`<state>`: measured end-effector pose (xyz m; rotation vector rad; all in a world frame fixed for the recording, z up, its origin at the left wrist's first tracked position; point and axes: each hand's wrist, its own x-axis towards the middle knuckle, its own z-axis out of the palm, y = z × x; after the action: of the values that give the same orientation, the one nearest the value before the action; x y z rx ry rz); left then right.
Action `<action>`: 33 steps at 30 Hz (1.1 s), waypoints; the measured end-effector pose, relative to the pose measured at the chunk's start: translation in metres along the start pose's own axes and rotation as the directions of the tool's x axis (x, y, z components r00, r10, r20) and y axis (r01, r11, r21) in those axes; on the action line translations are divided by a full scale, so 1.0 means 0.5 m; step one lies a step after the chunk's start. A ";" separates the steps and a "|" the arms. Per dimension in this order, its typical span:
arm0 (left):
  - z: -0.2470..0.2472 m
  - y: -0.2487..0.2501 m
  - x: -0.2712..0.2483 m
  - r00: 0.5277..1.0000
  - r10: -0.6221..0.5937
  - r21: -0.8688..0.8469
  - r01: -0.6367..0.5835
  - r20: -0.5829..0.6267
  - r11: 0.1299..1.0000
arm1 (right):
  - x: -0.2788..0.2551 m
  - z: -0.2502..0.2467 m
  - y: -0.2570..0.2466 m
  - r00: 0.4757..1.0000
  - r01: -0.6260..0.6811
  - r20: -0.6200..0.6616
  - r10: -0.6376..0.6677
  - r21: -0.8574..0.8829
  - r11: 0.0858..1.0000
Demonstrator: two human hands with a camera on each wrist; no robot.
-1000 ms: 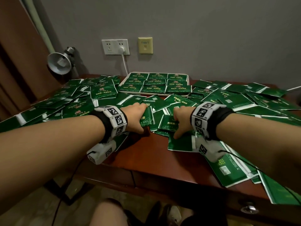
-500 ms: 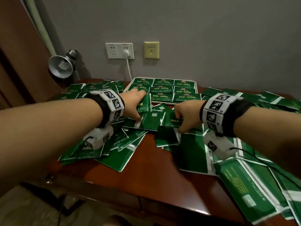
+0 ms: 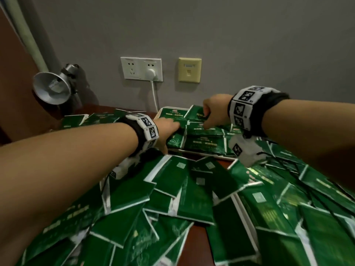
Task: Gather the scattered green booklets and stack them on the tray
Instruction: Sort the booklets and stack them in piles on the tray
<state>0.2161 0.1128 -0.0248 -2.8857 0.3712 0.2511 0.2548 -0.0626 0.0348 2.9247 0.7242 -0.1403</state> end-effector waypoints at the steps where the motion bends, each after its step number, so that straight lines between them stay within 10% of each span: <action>1: 0.012 -0.009 0.014 1.000 0.006 -0.023 -0.006 0.009 1.000 | 0.035 0.000 -0.011 1.000 -0.001 -0.020 0.001 -0.005 1.000; 11: 0.056 -0.088 0.025 0.966 -0.253 -0.020 0.254 0.050 0.967 | 0.224 0.055 -0.141 0.993 0.120 -0.002 -0.120 -0.004 0.993; 21: 0.055 -0.085 0.003 0.926 -0.370 -0.257 0.377 0.077 0.890 | 0.217 0.086 -0.148 0.990 0.132 0.036 -0.134 0.045 0.990; 33: 0.080 -0.145 -0.043 0.876 -0.476 -0.105 0.482 0.080 0.870 | 0.193 0.105 -0.129 0.994 0.105 0.000 -0.105 0.037 0.994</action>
<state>0.2095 0.1958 -0.0449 -2.9616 -0.3886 0.2655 0.3061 0.0308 -0.0348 2.9212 0.8855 -0.1687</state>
